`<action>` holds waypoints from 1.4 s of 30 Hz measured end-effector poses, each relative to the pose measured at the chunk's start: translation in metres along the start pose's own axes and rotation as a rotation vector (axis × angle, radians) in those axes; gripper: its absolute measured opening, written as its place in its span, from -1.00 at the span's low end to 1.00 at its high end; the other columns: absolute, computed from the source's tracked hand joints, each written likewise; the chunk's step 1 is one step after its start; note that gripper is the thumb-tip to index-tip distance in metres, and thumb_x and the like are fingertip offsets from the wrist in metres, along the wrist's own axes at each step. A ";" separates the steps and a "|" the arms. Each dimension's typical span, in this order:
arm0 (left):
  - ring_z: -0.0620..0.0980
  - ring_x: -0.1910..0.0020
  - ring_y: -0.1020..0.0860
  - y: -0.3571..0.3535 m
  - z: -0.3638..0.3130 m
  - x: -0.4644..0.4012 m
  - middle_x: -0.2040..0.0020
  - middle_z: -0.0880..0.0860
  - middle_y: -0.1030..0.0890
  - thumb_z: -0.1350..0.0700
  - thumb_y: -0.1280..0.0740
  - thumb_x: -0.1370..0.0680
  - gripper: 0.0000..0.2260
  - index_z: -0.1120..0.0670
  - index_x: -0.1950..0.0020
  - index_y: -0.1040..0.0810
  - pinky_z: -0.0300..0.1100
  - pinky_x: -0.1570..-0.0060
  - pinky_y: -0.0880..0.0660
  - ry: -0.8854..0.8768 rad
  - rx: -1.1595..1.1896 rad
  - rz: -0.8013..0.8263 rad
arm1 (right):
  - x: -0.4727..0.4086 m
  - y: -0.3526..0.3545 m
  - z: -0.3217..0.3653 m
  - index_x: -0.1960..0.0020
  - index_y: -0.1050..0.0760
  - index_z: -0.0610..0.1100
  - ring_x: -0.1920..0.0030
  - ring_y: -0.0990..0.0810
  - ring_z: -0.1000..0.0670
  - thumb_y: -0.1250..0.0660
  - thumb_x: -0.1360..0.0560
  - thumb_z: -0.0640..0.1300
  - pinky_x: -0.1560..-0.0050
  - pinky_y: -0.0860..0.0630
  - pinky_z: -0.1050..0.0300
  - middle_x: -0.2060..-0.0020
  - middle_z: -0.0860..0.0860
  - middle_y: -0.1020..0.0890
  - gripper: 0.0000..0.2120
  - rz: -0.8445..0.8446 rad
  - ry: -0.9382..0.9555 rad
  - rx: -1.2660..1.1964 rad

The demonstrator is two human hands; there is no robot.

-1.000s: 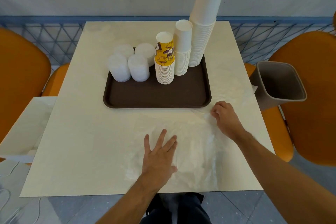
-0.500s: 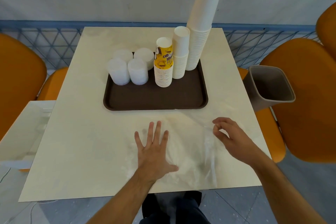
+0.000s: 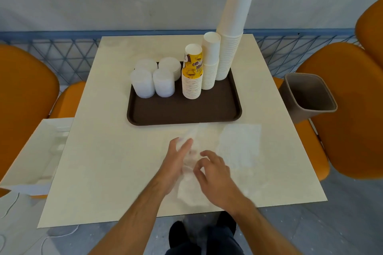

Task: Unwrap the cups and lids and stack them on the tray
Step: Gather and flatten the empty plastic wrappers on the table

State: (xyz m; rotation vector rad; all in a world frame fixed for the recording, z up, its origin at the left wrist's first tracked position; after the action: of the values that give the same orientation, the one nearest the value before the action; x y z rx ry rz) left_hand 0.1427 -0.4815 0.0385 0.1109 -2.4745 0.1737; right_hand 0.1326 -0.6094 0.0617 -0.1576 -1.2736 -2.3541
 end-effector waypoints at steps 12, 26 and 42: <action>-0.01 0.00 -0.55 0.031 0.004 -0.025 -0.24 0.06 -0.53 0.19 -0.37 -0.59 -0.50 0.00 -0.47 -0.27 -0.11 -0.11 -0.55 -0.035 -0.582 -0.169 | -0.014 -0.021 -0.024 -0.51 -0.24 0.11 -0.58 -0.05 -0.07 -0.20 -0.65 0.08 -0.50 -0.17 -0.08 -0.60 0.05 -0.06 -0.55 -0.027 -0.064 0.152; 0.09 -0.42 -0.28 0.023 -0.046 -0.056 -0.45 0.05 -0.31 -0.04 -0.41 -0.51 -0.38 -0.02 -0.50 -0.25 0.08 -0.35 -0.27 -0.340 -1.327 -0.221 | -0.010 -0.014 -0.086 -0.62 0.12 0.20 -0.62 0.27 -0.12 -0.08 -0.65 0.19 -0.57 0.09 -0.15 -0.63 0.04 0.23 -0.38 0.067 -0.153 0.285; 0.07 0.02 -0.49 -0.005 -0.039 -0.099 -0.02 0.05 -0.46 0.13 -0.49 -0.41 -0.62 0.05 -0.11 -0.38 -0.05 0.07 -0.48 -0.120 -1.416 0.214 | -0.011 -0.020 -0.094 -0.61 0.14 0.26 -0.61 0.32 -0.09 -0.07 -0.64 0.26 -0.57 0.20 -0.13 -0.63 0.10 0.25 -0.38 0.120 -0.046 0.340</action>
State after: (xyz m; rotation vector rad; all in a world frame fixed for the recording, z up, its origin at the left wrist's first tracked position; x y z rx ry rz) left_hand 0.2445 -0.4770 0.0085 -0.7405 -2.1511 -1.4784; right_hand 0.1444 -0.6736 -0.0103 -0.1741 -1.6159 -2.0099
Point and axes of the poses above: each hand's wrist, its own x-axis away from the middle knuckle, its own y-axis out of the back of the hand, z = x × y, the point moved 6 cm from there along -x, towards the middle knuckle
